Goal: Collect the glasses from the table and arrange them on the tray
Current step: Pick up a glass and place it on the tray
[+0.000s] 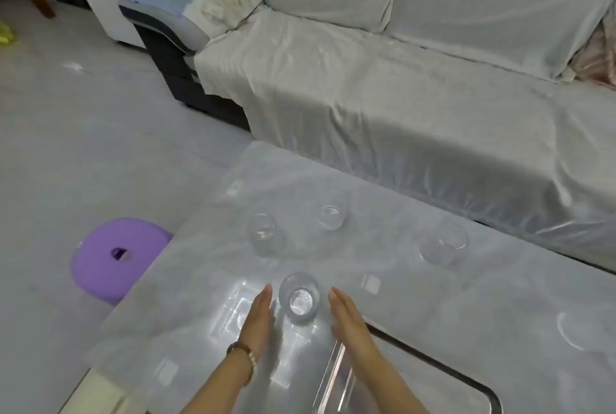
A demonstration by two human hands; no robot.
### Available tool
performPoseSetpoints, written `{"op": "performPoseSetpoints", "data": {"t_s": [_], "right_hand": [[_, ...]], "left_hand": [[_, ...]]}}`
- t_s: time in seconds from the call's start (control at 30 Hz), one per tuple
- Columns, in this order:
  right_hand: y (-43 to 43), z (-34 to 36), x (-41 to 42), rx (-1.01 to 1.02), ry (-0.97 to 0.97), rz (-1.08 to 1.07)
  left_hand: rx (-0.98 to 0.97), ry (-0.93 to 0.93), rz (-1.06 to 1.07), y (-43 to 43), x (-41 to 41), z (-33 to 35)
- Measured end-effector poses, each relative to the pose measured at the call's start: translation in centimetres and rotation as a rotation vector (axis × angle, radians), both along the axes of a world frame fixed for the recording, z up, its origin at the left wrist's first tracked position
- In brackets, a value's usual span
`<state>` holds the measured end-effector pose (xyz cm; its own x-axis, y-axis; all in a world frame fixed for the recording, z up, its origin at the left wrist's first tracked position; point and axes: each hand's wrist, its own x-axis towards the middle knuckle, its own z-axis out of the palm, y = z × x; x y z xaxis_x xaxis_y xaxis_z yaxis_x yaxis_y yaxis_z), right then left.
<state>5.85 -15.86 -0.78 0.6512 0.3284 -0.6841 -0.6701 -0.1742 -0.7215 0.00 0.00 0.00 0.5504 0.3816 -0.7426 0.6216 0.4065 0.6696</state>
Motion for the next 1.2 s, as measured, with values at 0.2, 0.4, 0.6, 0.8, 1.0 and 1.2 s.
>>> {"op": "performPoseSetpoints", "data": {"t_s": [0.2, 0.4, 0.6, 0.8, 1.0, 1.2], "right_hand": [[1.9, -5.2, 1.0, 0.079, -0.249, 0.114], [1.5, -7.7, 1.3, 0.188, -0.286, 0.127], [1.0, -8.8, 2.5, 0.210, -0.311, 0.236], [1.1, -8.9, 2.4, 0.181, -0.378, 0.245], [1.0, -6.3, 1.1, 0.119, -0.360, 0.261], [-0.1, -3.6, -3.1, 0.187, -0.350, 0.160]], "left_hand": [[0.098, -0.294, -0.061, -1.3, 1.9, -6.2], [0.136, -0.453, 0.045, -2.1, 2.3, -9.6], [0.177, -0.497, -0.001, -0.2, 3.2, -13.0], [0.225, -0.452, -0.099, 0.9, 4.1, -12.9], [0.365, -0.178, -0.396, 1.4, 2.5, -9.0], [0.239, -0.272, -0.282, -1.3, 0.2, -6.0]]}}
